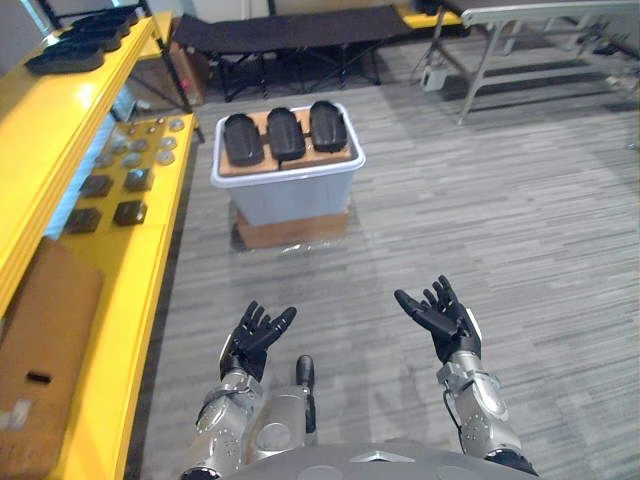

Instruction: Walk over and take three plastic housings, then place them on the shelf

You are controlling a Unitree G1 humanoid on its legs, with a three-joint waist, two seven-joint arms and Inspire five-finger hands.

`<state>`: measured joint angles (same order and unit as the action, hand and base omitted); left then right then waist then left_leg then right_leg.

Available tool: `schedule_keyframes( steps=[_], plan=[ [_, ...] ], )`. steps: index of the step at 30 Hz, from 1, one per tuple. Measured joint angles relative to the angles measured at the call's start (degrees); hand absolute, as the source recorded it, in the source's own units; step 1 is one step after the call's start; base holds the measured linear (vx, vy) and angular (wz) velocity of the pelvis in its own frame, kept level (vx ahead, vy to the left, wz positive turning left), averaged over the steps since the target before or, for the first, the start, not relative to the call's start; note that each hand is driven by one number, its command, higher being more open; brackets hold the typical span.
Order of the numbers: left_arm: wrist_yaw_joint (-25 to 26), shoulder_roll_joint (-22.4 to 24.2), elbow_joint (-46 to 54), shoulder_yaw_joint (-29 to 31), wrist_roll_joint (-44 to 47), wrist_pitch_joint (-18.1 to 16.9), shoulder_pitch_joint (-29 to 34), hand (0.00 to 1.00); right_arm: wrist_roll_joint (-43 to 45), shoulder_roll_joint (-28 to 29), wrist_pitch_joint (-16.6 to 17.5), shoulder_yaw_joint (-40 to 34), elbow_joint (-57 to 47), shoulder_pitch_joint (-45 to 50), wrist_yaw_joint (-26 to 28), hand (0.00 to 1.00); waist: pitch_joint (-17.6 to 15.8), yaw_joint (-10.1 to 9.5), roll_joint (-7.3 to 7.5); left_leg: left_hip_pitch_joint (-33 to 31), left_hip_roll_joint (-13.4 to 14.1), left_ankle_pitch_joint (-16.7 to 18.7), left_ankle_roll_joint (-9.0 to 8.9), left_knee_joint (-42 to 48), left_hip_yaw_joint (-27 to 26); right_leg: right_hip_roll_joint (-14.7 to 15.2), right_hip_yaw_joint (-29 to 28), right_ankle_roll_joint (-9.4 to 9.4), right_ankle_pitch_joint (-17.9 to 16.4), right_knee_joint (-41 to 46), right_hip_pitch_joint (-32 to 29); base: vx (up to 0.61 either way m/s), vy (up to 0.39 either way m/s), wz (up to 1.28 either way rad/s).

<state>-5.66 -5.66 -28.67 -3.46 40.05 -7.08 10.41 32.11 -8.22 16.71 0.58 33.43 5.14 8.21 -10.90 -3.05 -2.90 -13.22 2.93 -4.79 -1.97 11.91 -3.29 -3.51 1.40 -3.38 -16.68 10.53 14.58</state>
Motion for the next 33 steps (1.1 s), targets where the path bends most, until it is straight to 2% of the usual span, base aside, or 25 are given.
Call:
schedule_keyframes(
  steps=[1, 2, 3, 4, 5, 6, 8, 11, 12, 13, 14, 17, 18, 19, 20, 21, 23, 24, 26, 28, 29, 30, 31, 32, 33],
  plan=[
    [-0.1, -0.4, 0.0, 0.0, -0.1, 0.0, -0.2, 1.0, 0.0, 0.4, 0.0, 0.4, 0.1, 0.1, 0.0, 1.0, 0.4, 0.25, 1.58, -0.1, -1.2, -0.1, 0.35, 1.2, -0.5, 1.4, -0.1, 0.02, -2.2, 1.5, 0.0, 0.55, 0.197, -0.36],
    [-0.6, -1.6, -0.1, -0.1, -0.3, 0.1, -1.0, 1.0, 0.0, 0.9, 0.0, 0.8, 0.4, 0.6, 0.0, 1.0, 1.1, 0.54, 4.61, 0.8, -3.8, 1.1, 1.38, 0.8, -1.8, 4.0, -0.2, 0.84, -4.4, 7.7, -1.7, 0.48, 0.124, -0.08],
    [-1.0, -1.6, -0.1, -0.1, -0.3, 0.1, -2.1, 1.0, 0.0, 0.9, 0.0, 1.3, 1.4, -0.2, -0.2, 1.0, 1.3, 0.71, 6.68, 2.4, -5.4, 1.8, 2.8, -0.3, -2.0, 6.4, 0.3, 4.33, -3.5, 21.5, -8.3, 0.48, 0.088, -0.03],
    [-1.5, -1.5, -0.1, -0.3, -0.5, 0.1, -2.5, 1.0, 0.2, 1.0, 0.0, 1.7, 2.3, -0.6, -0.3, 1.0, 1.3, 0.92, 6.88, 3.2, -5.8, 2.4, 3.6, -0.4, -2.1, 7.5, 1.1, 7.96, -1.4, 28.0, -11.0, 0.46, 0.1, 0.0],
    [-2.2, -1.7, 0.0, -0.7, -2.0, 0.1, -2.8, 1.0, 0.3, 1.2, 0.0, 2.2, 4.0, -1.1, -0.5, 1.0, 1.0, 1.28, 7.36, 5.9, -6.5, 3.8, 4.89, -1.2, -2.4, 9.8, 2.5, 11.1, 2.6, 38.6, -15.2, 0.53, 0.13, -0.04],
    [-2.1, -1.5, 0.0, -1.5, -2.7, 0.1, -3.0, 1.0, 0.2, 1.4, -0.2, 3.1, 5.1, -1.6, -0.4, 1.0, 1.0, 1.38, 7.14, 8.4, -6.7, 5.6, 5.35, -1.1, -2.7, 11.9, 4.4, 8.55, 0.8, 43.0, -17.8, 0.44, 0.101, -0.12],
    [-1.8, -1.6, 1.2, -2.7, -2.6, 0.4, -3.2, 1.0, 0.1, 2.0, -0.1, 4.3, 5.1, -1.6, -0.2, 1.0, 0.8, 1.64, 6.07, 11.6, -6.2, 7.1, 5.26, -1.2, -2.8, 12.7, 6.4, 5.77, -1.9, 39.5, -20.3, 0.36, 0.07, -0.07],
    [-1.7, -1.5, 2.1, -3.5, -2.4, 0.6, -6.4, 1.0, -0.1, 1.7, -0.1, 4.5, 5.0, -1.7, 0.2, 1.0, -0.5, 1.83, 3.45, 13.9, -3.7, 8.8, 4.59, -1.6, -0.3, 10.8, 7.1, 6.89, -1.4, 21.4, -23.0, 0.38, -0.018, 0.32],
    [-1.7, -1.6, 2.1, -3.6, -2.4, 0.4, -7.3, 1.0, -0.1, 1.7, -0.1, 4.4, 5.0, -1.7, 0.3, 1.0, -0.6, 1.91, 2.85, 14.1, -2.6, 9.5, 3.9, -1.6, 0.8, 10.2, 5.8, 8.81, 0.2, 15.7, -24.4, 0.31, -0.11, 0.5],
    [-1.7, -1.9, 2.0, -3.7, -2.3, -0.2, -7.9, 1.0, -0.1, 1.8, -0.1, 4.4, 5.0, -1.3, 0.9, 1.0, -0.8, 2.03, 2.96, 14.8, -1.7, 11.1, 2.94, -0.7, 2.5, 9.8, 2.8, 9.96, 5.2, 7.0, -25.2, 0.31, -0.146, 0.55],
    [-1.5, -2.0, 2.0, -3.7, -2.1, -0.6, -7.8, 1.0, -0.1, 1.8, -0.1, 4.4, 5.0, -1.3, 1.3, 1.0, -1.0, 2.13, 3.31, 15.1, -1.5, 12.2, 2.36, 0.3, 3.3, 10.1, 1.4, 9.96, 7.5, 4.3, -25.1, 0.32, -0.182, 0.62],
    [-0.3, -2.6, 1.7, -3.7, -1.3, -0.8, -7.7, 1.0, -0.2, 1.8, -0.1, 4.4, 4.9, -1.0, 2.4, 1.0, -0.4, 2.24, 6.66, 14.5, -2.2, 20.3, -0.59, 8.6, 8.1, 12.1, -0.5, 10.51, 16.4, 1.8, -23.5, 0.3, -0.384, 0.82],
    [0.5, -1.6, 1.0, -4.0, 0.0, -0.8, -7.5, 1.0, -0.1, 1.2, -0.1, 3.7, 4.5, -1.1, 2.3, 1.0, -0.3, 2.31, 5.16, 14.7, -0.2, 23.1, -1.46, 10.9, 10.0, 10.6, 1.6, 8.54, 16.4, 5.8, -23.5, 0.32, -0.481, 0.62],
    [0.7, -0.9, 0.9, -4.3, 0.3, -0.7, -6.9, 1.0, -0.1, 1.0, -0.2, 3.2, 4.2, -1.1, 2.2, 1.0, 0.3, 1.98, 3.94, 14.9, 1.3, 23.8, -2.33, 10.8, 10.6, 9.3, 2.5, 7.82, 15.2, 6.5, -23.4, 0.35, -0.447, 0.41],
    [1.1, 0.1, 1.0, -4.4, 0.4, -0.8, -5.6, 1.0, -0.1, 0.6, -0.2, 2.7, 2.7, -1.1, 1.7, 1.0, 1.2, 1.13, 2.45, 15.5, 3.5, 23.6, -3.3, 11.2, 10.7, 7.2, 3.6, 6.85, 13.5, 6.3, -23.0, 0.36, -0.332, 0.3],
    [1.7, 1.1, 0.7, -4.6, 0.3, -0.7, -5.2, 1.0, 0.0, 0.5, -0.2, 2.0, 0.7, -1.4, 1.1, 1.0, 0.8, 1.39, 1.42, 12.3, 4.6, 22.1, -3.04, 18.2, 9.3, 6.6, 5.0, 5.67, 12.3, 6.2, -21.9, 0.34, -0.305, 0.35],
    [2.2, 2.2, 0.7, -4.7, 0.3, -0.6, -3.6, 1.0, 0.1, 0.5, -0.2, 1.4, -1.0, -1.1, 0.7, 1.0, 0.5, 1.7, 1.99, 7.2, 6.2, 18.4, -3.17, 28.7, 6.9, 6.3, 6.6, 4.5, 11.6, 3.7, -18.1, 0.32, -0.289, 0.4],
    [2.3, 2.3, 0.6, -4.7, 0.3, -0.5, -3.0, 1.0, 0.0, 0.7, -0.2, 0.6, -2.0, -0.8, 0.7, 1.0, 0.2, 1.47, 2.44, 6.7, 6.9, 19.0, -3.05, 28.7, 4.0, 6.6, 7.7, 4.17, 12.1, 1.9, -15.3, 0.33, -0.262, 0.34],
    [2.2, 2.4, 0.4, -4.7, 0.3, -0.4, -3.0, 1.0, 0.0, 0.9, -0.2, -1.2, -3.2, -0.4, 0.9, 1.0, 0.2, 1.8, 2.55, 6.7, 7.3, 19.4, -2.72, 21.9, 1.0, 6.9, 9.4, 4.09, 12.1, -0.2, -13.0, 0.24, -0.104, 0.33],
    [1.4, 2.3, 0.4, -4.7, 0.3, -0.5, -3.9, 1.0, -0.1, 1.2, -0.2, -4.8, -3.5, -0.4, 0.8, 1.0, 0.1, 2.13, 2.33, 6.6, 6.5, 16.5, -2.6, 5.8, -1.6, 8.5, 11.1, 4.26, 12.2, -2.3, -11.1, 0.31, 0.017, 0.45],
    [1.2, 2.4, 0.4, -4.7, 0.2, -0.5, -4.0, 1.0, -0.1, 1.2, -0.2, -5.5, -3.4, -0.4, 0.5, 1.0, -0.1, 2.23, 2.44, 6.5, 6.1, 15.1, -2.75, 3.1, -1.6, 9.2, 11.5, 4.29, 12.2, -2.8, -10.5, 0.23, 0.067, 0.42],
    [0.8, 2.3, 0.4, -4.7, -0.1, -0.5, -4.0, 1.0, -0.1, 1.1, -0.2, -5.9, -3.1, -0.3, 0.2, 1.0, -0.5, 2.32, 2.91, 6.2, 5.5, 13.0, -3.01, 0.1, -1.5, 10.4, 12.0, 4.65, 12.0, -3.3, -9.4, 0.21, 0.156, 0.37],
    [0.1, 2.4, 0.4, -5.1, -0.2, -0.5, -3.6, 1.0, 0.0, 0.5, -0.2, -6.0, -2.8, 0.5, -0.1, 1.0, -0.4, 2.41, 2.32, 5.7, 5.8, 8.6, -3.56, -2.7, -1.2, 11.3, 12.7, 6.56, 11.1, -3.8, -7.9, 0.22, 0.194, 0.27],
    [0.0, 2.5, 0.4, -5.4, -0.2, -0.4, -3.4, 1.0, 0.0, -0.4, -0.1, -5.8, -2.8, 0.9, -0.1, 1.0, -0.5, 2.44, 1.46, 5.8, 6.4, 6.6, -3.5, -3.3, -1.1, 11.2, 12.7, 7.45, 10.5, -3.6, -7.2, 0.23, 0.234, 0.1],
    [-0.2, 2.6, 0.4, -5.9, -0.3, -0.4, -3.1, 1.0, 0.0, -1.4, -0.1, -5.0, -2.5, 1.1, 0.0, 1.0, -0.5, 2.45, 0.18, 5.9, 7.8, 2.6, -3.54, -3.0, -1.5, 10.9, 12.4, 8.86, 9.6, -3.0, -6.9, 0.21, 0.317, -0.16]
  ],
)
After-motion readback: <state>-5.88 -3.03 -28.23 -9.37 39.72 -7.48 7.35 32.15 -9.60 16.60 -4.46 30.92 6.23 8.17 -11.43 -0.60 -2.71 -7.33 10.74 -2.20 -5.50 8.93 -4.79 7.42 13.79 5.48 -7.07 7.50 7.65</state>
